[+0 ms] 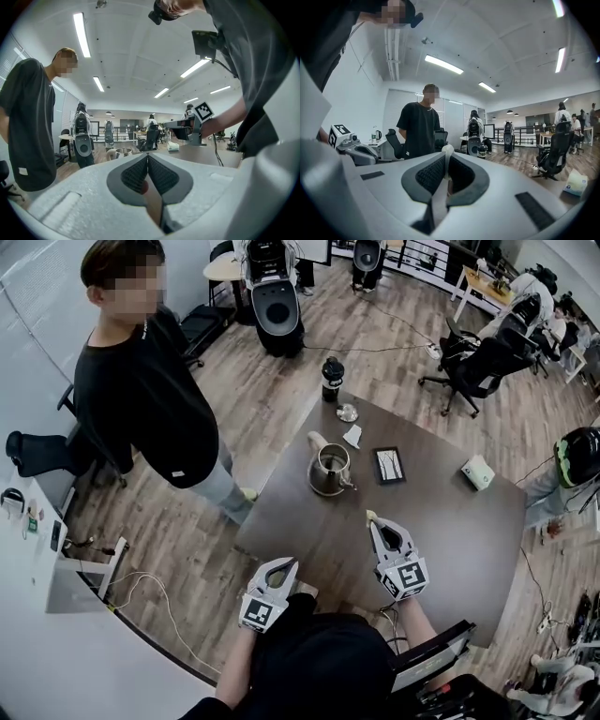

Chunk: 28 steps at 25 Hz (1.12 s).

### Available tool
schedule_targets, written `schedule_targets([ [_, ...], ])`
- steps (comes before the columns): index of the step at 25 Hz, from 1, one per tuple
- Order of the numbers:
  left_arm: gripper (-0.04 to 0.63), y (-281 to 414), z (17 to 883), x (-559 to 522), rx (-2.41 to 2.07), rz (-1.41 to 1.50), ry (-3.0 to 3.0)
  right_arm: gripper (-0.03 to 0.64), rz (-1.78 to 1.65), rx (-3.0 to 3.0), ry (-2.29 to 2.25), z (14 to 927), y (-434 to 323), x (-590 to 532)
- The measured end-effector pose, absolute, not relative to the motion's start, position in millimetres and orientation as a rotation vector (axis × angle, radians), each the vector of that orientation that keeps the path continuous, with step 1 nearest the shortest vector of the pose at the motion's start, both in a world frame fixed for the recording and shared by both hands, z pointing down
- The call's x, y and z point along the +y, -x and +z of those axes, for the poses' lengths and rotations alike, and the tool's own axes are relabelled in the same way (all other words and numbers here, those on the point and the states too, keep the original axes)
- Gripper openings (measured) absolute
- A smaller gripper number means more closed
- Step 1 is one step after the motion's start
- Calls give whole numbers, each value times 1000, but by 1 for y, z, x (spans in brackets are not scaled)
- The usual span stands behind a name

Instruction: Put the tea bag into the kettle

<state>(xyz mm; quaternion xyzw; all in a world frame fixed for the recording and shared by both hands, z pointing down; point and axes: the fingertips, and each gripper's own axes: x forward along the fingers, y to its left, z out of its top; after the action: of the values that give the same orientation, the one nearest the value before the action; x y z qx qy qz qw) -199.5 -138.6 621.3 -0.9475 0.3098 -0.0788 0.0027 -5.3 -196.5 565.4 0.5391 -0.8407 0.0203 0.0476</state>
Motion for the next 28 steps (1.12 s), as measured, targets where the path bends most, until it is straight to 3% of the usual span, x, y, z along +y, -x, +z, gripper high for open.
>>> schedule_targets([
  [28, 6, 277, 620, -165, 1442, -264, 2839, 19, -22, -2592, -1330, 575, 44, -337],
])
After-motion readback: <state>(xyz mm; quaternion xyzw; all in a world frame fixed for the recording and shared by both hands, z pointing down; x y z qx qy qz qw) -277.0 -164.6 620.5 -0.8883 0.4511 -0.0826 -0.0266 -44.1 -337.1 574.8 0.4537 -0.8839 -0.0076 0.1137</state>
